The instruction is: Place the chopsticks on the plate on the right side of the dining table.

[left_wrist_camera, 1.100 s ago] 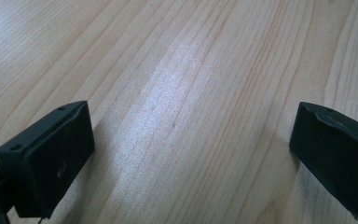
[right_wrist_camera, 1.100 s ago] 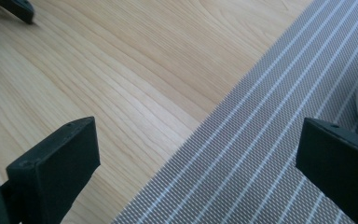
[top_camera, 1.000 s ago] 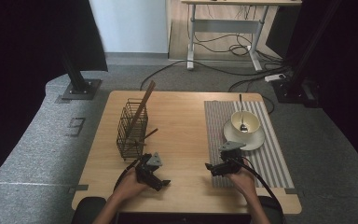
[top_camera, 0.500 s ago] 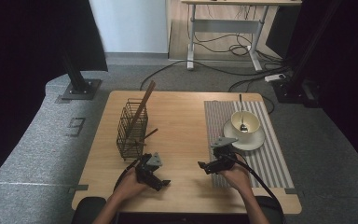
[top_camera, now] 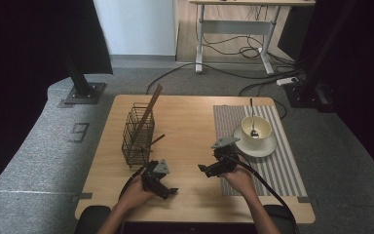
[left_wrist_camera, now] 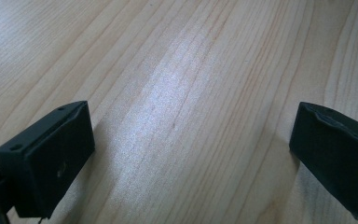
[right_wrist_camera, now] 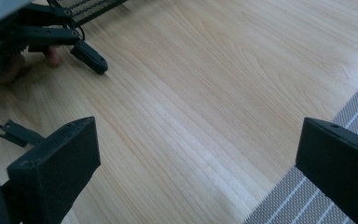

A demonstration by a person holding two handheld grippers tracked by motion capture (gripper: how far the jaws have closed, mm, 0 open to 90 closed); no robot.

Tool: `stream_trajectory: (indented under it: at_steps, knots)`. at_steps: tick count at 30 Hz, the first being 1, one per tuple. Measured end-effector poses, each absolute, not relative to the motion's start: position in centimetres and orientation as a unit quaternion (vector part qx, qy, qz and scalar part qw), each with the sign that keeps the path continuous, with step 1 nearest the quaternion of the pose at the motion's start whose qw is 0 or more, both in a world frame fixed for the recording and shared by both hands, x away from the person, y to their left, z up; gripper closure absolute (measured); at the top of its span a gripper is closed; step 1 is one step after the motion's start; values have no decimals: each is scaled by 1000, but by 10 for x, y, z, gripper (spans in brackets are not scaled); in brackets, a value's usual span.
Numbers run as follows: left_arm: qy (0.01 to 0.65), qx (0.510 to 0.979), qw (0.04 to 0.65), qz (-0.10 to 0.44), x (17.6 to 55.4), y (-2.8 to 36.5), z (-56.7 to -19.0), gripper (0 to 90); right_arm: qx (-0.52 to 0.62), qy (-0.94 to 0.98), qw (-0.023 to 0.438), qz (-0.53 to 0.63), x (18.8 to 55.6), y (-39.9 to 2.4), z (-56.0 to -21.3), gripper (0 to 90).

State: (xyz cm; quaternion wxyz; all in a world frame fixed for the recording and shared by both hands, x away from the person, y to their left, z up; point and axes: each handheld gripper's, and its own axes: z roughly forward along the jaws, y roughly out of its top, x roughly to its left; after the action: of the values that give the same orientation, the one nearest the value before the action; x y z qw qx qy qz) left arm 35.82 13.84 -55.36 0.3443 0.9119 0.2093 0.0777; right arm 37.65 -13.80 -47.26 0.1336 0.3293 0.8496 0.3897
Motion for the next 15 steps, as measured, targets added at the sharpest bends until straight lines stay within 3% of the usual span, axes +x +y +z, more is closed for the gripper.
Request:
stream_trajectory:
  at_steps: [15]
  knots:
    - [210,912,344,78,358,138,-554,0,314,851,122,403,384,-112,-448,0]
